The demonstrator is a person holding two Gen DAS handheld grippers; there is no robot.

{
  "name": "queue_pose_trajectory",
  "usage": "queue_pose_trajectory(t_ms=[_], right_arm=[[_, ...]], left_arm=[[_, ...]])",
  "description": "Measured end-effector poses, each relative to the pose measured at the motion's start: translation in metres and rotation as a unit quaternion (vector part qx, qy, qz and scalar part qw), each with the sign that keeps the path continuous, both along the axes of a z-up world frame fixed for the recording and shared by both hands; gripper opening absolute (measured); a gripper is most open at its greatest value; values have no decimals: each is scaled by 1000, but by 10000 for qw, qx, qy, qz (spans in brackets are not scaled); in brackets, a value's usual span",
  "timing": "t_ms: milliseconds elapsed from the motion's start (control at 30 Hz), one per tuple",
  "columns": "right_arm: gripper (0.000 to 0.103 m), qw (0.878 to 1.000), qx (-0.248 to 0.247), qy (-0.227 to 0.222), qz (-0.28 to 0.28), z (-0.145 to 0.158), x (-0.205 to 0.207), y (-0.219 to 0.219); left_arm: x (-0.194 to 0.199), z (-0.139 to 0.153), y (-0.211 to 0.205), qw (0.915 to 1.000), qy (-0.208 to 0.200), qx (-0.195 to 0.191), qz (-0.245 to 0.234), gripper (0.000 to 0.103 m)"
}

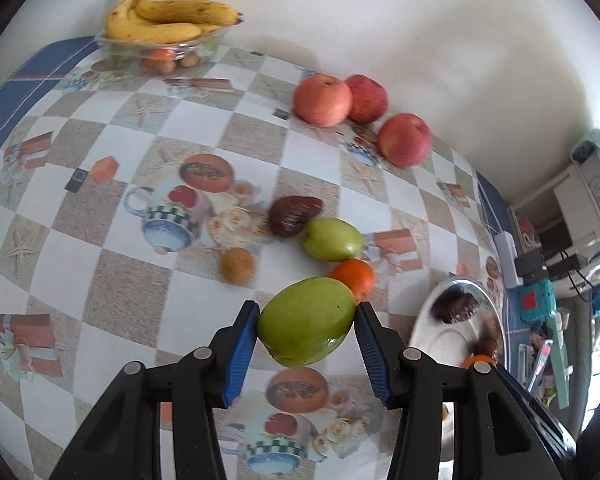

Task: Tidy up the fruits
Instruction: 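Carry the tangerine and pear over the steel plate and open both tools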

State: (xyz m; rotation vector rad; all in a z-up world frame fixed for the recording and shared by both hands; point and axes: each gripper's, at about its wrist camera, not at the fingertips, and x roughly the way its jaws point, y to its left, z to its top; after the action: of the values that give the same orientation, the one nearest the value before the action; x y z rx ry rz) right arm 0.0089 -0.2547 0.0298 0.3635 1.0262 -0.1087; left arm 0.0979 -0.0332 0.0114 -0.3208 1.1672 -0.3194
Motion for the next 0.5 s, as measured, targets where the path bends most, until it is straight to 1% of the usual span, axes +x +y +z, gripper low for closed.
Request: queue_pose_trajectory(t_ms=[100,167,267,367,433,500], right_arm=[[36,9998,-160,85,-118,-4,-2,-12],[36,9991,-282,217,-252,-12,-2,-24],[36,9978,-204,384,-506,-22,-5,-46],[36,9964,-157,438,-705,-25,-9,-62],[36,9959,-143,424,-786,-25,-13,-69],[36,9958,-76,394,-828,-24,-17,-74]], left_arm=[[-6,2,-16,9998,-55,64,-176,52],[-11,3,-30,9994,-75,107,-336,52],[-20,3,-51,9982,-85,114,-581,52],[-36,3,-83,9946,-134,167,-1015,52],[-48,2,-106,9905,-142,195,-1352,52],[-57,0,-122,9869,-138,246,-1590,52]])
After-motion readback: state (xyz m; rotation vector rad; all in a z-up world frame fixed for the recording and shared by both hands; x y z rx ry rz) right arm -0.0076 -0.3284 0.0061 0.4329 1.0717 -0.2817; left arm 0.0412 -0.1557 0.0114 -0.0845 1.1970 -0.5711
